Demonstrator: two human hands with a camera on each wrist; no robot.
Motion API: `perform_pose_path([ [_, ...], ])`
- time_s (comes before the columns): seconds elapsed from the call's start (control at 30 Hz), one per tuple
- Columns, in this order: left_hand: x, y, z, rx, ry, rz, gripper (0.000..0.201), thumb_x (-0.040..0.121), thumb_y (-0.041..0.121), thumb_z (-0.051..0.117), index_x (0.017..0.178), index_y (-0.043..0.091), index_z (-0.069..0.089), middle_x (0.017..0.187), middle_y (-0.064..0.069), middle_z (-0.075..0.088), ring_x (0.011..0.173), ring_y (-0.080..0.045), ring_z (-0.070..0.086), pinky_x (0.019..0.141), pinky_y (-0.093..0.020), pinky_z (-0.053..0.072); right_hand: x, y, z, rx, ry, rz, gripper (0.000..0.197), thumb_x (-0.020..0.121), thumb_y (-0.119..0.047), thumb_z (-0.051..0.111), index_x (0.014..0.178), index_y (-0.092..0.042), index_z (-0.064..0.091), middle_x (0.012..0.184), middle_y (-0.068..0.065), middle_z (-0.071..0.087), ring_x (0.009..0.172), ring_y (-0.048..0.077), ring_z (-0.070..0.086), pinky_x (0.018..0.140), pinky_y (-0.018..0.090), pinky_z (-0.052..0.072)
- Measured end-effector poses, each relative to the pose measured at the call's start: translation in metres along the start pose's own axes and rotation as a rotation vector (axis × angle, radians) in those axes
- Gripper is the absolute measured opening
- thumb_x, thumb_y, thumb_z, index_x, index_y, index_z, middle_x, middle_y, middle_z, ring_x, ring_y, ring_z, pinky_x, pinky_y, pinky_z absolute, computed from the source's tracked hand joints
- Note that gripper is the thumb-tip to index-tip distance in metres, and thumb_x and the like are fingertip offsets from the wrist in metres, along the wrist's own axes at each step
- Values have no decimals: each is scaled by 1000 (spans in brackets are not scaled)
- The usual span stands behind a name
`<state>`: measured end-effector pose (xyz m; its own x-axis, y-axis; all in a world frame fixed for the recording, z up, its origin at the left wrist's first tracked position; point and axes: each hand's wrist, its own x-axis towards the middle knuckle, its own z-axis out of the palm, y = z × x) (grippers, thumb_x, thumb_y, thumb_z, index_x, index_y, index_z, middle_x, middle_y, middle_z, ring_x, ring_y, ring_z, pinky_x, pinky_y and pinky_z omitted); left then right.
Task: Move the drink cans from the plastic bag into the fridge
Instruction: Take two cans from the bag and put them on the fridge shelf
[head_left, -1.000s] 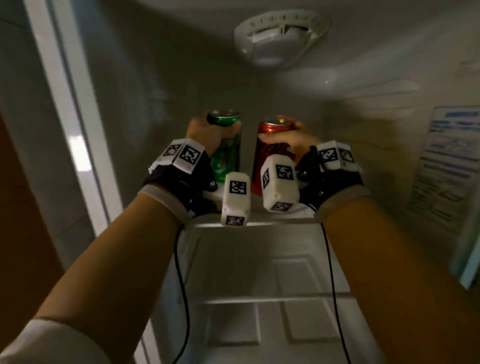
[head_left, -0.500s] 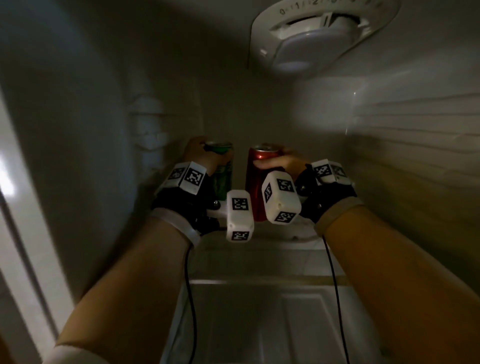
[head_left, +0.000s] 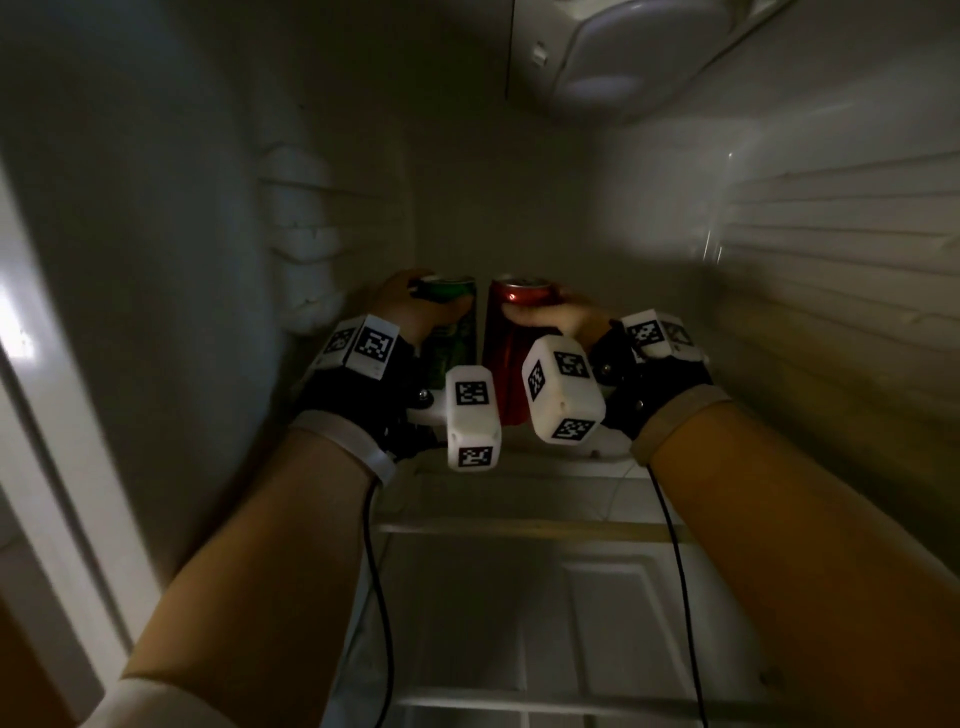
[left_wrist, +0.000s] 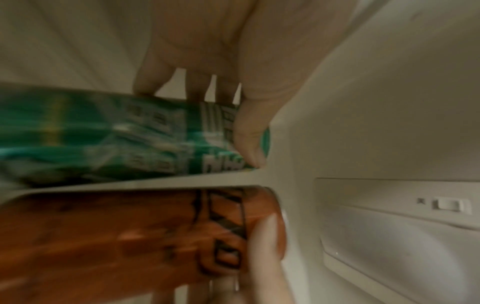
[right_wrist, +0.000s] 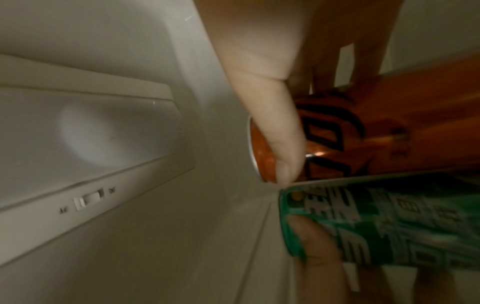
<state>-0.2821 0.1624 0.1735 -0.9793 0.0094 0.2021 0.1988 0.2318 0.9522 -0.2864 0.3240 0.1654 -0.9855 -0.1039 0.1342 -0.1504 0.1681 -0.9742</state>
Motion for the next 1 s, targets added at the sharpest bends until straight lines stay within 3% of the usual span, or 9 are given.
perform_pose_path([
  [0.17,-1,-15,2,92,-79,-118,64,72,11,74,130,10,48,134,-11,54,120,-28,52,95,-40,45,1,4,-7,43,-81,23,39,90,-8,50,128,-5,47,66,-6,71,52,3,67,44,16,51],
  [0.2,-3,-16,3,117,-87,-126,58,74,10,72,128,9,49,133,-12,55,121,-29,51,93,-38,44,0,4,-8,18,-91,35,38,91,-8,48,128,-5,46,63,-7,72,55,4,67,47,17,51],
  [0.27,-2,-17,5,142,-79,-123,54,77,10,69,128,8,49,135,-14,53,123,-30,49,93,-40,43,-4,4,-5,-61,-102,86,37,92,-14,48,128,-5,46,93,2,73,84,14,68,67,25,55],
  [0.33,-1,-18,4,146,-49,-100,54,78,9,68,128,7,48,135,-16,53,124,-31,49,94,-40,44,-6,3,0,-151,-65,122,49,91,-22,50,136,-6,37,131,8,54,119,24,52,91,35,47],
  [0.43,-1,-20,2,127,-11,-75,51,80,7,66,128,5,48,134,-17,53,123,-32,50,87,-36,43,-7,1,6,-219,48,122,66,89,-26,53,144,-9,21,153,9,28,139,27,29,109,36,28],
  [0.63,0,-25,-4,63,59,-96,47,77,5,68,122,0,54,127,-19,58,116,-33,56,90,-34,45,0,4,19,-223,-29,40,49,93,-20,47,139,-11,32,150,8,33,137,24,34,91,23,32],
  [0.8,-1,-33,-6,-68,82,-191,34,77,11,66,109,0,61,115,-19,64,105,-35,61,96,-51,48,9,13,19,-135,-46,-9,47,91,-16,51,137,-11,39,146,10,40,132,27,41,104,35,38],
  [0.9,-7,-32,-5,-148,75,-257,6,80,13,57,80,7,60,100,-16,64,104,-35,60,100,-49,46,8,14,19,-110,-56,-1,48,90,-16,52,137,-11,40,145,11,42,128,28,45,103,40,41],
  [1.0,-10,-33,-4,-208,53,-299,9,82,14,53,73,13,57,81,-9,60,83,-29,60,95,-41,48,8,13,20,-97,-48,10,48,90,-15,51,137,-11,39,144,11,43,126,27,47,96,38,44],
])
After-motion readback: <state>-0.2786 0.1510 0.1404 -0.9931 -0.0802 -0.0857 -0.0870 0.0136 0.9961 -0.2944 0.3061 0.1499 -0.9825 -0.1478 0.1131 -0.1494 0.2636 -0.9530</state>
